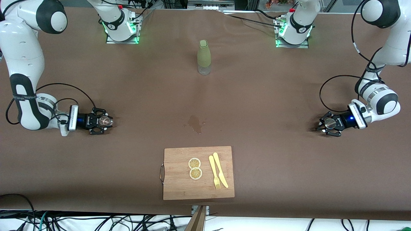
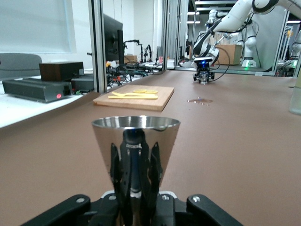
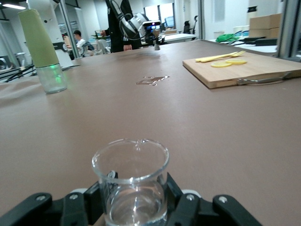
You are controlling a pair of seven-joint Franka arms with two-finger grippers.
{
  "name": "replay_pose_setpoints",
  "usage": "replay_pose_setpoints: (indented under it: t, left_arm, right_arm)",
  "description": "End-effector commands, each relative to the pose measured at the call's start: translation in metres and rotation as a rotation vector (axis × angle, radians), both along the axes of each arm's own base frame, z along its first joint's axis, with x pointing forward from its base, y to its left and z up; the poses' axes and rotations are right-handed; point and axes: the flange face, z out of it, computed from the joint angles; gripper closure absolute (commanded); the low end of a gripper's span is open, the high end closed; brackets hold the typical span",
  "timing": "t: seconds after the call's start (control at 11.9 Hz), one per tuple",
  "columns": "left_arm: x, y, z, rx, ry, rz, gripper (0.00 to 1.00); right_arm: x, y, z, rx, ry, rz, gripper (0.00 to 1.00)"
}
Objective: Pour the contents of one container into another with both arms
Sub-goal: 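Lift the beaker and jigger and bring both grippers together mid-table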
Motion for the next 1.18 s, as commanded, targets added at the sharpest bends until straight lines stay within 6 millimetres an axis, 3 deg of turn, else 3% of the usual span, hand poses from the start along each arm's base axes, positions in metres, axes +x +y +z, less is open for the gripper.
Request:
replay_pose_setpoints:
  t: [0.0,0.34,0.84,1.09]
  left_arm:
    - [0.007,-0.003,0.008,-0.058,-0.017,0.006,1.0]
    - [0.015,-0.022,0.012,-0.07,0.001,-0.018,1.0]
    - [0.037,-0.102,0.017,-0.147,0.032,-0.018,1.0]
    - [0.041,-0.137,0.016,-0.154,0.042,-0.017,1.0]
  right_arm:
    - [0.018,0.017,0.031,-0.06,0.006,0.031,0.8]
    - [0.033,0.045,0.06,-0.111,0.011,0.07,0.8]
    - [0.054,0.097,0.1,-0.193,0.029,0.099,0.8]
    - [0.061,0.125,0.107,-0.234,0.038,0.098,0.8]
